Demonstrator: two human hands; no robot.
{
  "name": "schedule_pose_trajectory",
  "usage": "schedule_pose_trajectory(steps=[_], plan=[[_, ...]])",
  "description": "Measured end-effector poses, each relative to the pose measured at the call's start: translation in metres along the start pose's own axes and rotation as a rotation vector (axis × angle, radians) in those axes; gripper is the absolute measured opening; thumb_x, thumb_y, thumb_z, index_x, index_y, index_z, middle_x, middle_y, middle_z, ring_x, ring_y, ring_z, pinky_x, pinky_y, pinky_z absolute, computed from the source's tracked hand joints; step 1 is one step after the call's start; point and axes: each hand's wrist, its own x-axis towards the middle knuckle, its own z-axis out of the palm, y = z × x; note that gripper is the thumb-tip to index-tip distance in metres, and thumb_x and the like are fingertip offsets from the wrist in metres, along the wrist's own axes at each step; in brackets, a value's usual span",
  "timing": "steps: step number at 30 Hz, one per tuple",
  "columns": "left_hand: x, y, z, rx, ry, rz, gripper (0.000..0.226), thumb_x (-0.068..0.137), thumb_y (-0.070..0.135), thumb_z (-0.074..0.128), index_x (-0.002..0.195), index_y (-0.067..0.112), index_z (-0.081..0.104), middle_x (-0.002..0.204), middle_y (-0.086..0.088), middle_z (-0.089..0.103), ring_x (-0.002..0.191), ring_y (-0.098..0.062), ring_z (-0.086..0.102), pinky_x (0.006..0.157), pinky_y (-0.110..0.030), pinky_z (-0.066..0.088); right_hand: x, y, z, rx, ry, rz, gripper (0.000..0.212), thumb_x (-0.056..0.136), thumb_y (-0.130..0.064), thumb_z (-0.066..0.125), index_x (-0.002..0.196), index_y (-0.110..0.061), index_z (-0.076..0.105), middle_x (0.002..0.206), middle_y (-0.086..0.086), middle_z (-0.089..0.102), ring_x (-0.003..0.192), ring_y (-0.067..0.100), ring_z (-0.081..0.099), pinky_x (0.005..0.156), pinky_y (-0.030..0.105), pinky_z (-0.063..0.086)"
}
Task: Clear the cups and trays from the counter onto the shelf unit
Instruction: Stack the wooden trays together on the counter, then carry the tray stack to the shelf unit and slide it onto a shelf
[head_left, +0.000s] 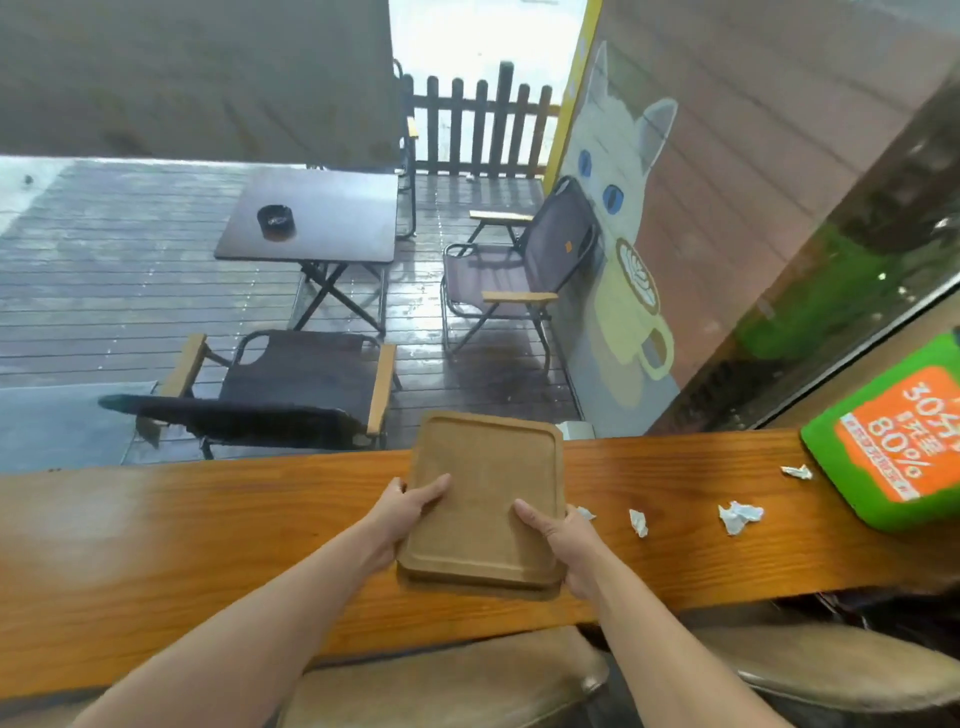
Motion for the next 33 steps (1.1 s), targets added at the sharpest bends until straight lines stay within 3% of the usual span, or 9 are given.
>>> schedule_pose_trajectory(steps=[4,6,12,16,19,23,28,31,33], plan=[[-0.027,0.041,0.005,0.051,-0.083,0.130,0.076,0.071,0.038,0.087,0.127,0.020,0.038,0.114,-0.011,0.065,0.097,-0.031,0.071,0.069,-0.043,0.062,-0.037,-0.028,-0.007,0.059,-0.018,-0.097,0.105,0.045,-0.043,0.098,0.133,-0.016,0.047,0.120,0.012,0.067,0.107,0.034,0.066,0.094,0.054,0.054],[-0.036,0.051,0.007,0.088,-0.110,0.162,0.073,0.076,0.035,0.085,0.129,0.019,0.038,0.115,-0.012,0.064,0.097,-0.032,0.070,0.066,-0.041,0.061,-0.053,-0.033,-0.005,0.073,-0.006,-0.128,0.093,0.054,-0.037,0.096,0.131,-0.015,0.048,0.120,0.013,0.068,0.109,0.035,0.065,0.096,0.056,0.052],[-0.050,0.048,0.017,0.170,-0.190,0.192,0.065,0.078,0.032,0.083,0.126,0.015,0.042,0.118,-0.015,0.063,0.100,-0.035,0.068,0.084,-0.053,0.059,-0.090,-0.021,-0.006,0.143,0.117,-0.176,0.089,0.056,-0.032,0.095,0.130,-0.013,0.049,0.116,0.013,0.069,0.103,0.034,0.068,0.090,0.055,0.055],[-0.058,0.045,0.046,0.245,-0.245,0.211,0.063,0.076,0.032,0.084,0.123,0.015,0.046,0.115,-0.015,0.066,0.099,-0.035,0.069,0.087,-0.056,0.057,-0.116,-0.006,-0.026,0.194,0.185,-0.186,0.092,0.053,-0.036,0.094,0.131,-0.012,0.051,0.117,0.012,0.068,0.106,0.032,0.065,0.088,0.049,0.055],[-0.069,0.040,0.081,0.337,-0.263,0.231,0.054,0.077,0.046,0.079,0.111,0.019,0.048,0.112,-0.013,0.066,0.097,-0.032,0.069,0.086,-0.053,0.057,-0.138,0.006,-0.049,0.210,0.287,-0.201,0.089,0.055,-0.051,0.090,0.127,-0.014,0.054,0.115,0.007,0.068,0.105,0.027,0.063,0.081,0.042,0.053],[-0.085,0.030,0.139,0.539,-0.300,0.300,0.065,0.078,0.074,0.061,0.113,0.019,0.057,0.106,-0.007,0.070,0.093,-0.027,0.070,0.082,-0.044,0.058,-0.168,0.022,-0.089,0.307,0.448,-0.201,0.085,0.066,-0.059,0.082,0.127,-0.009,0.051,0.117,0.011,0.067,0.104,0.032,0.065,0.093,0.049,0.053],[-0.121,0.007,0.233,0.676,-0.396,0.384,0.057,0.088,0.070,0.051,0.099,0.016,0.066,0.088,-0.003,0.073,0.079,-0.021,0.072,0.065,-0.034,0.055,-0.219,0.051,-0.166,0.397,0.623,-0.249,0.073,0.078,-0.060,0.072,0.124,-0.006,0.056,0.113,0.012,0.068,0.101,0.031,0.065,0.091,0.044,0.053],[-0.146,-0.018,0.293,0.720,-0.484,0.396,0.062,0.084,0.072,0.054,0.110,0.016,0.063,0.098,-0.005,0.073,0.086,-0.023,0.072,0.067,-0.034,0.055,-0.252,0.081,-0.218,0.450,0.702,-0.277,0.068,0.082,-0.056,0.070,0.123,-0.002,0.058,0.107,0.013,0.068,0.094,0.028,0.066,0.076,0.038,0.055],[-0.164,-0.041,0.335,0.741,-0.545,0.383,0.068,0.079,0.075,0.058,0.117,0.019,0.060,0.105,-0.005,0.072,0.093,-0.024,0.071,0.073,-0.037,0.057,-0.276,0.107,-0.256,0.497,0.754,-0.281,0.068,0.082,-0.055,0.071,0.121,-0.001,0.055,0.107,0.014,0.066,0.094,0.030,0.065,0.074,0.039,0.054]])
